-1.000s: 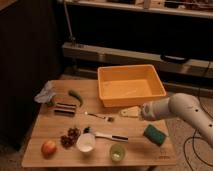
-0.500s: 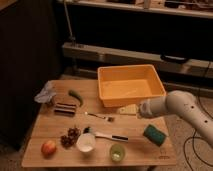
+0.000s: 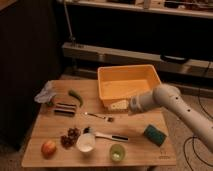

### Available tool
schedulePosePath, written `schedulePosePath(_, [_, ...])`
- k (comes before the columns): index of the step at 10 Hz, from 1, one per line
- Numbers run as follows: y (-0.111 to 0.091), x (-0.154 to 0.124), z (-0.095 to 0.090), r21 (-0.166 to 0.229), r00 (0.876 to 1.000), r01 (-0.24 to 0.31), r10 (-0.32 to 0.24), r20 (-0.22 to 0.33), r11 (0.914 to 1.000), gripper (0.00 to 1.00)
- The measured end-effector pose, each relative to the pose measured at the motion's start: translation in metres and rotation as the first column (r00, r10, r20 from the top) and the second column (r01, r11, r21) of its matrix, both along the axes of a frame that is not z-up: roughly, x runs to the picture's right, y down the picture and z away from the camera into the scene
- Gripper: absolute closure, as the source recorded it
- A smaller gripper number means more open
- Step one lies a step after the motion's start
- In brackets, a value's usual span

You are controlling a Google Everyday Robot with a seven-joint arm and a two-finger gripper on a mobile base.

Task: Place fork in plastic cup

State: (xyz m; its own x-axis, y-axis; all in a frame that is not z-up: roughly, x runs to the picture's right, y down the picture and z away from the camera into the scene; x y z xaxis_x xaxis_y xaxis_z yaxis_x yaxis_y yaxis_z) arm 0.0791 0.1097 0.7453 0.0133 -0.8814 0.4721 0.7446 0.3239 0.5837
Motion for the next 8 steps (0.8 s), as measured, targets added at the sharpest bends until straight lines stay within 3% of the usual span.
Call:
schedulePosePath(5, [0.014,-0.012,0.017,-0.083,0.999,0.006,-0.009,-0.031,0.9965,0.21])
schedulePosePath(8, [0.022,-0.016,0.028,-0.114,0.999,-0.023,0.017,-0.047,0.9932,0.46])
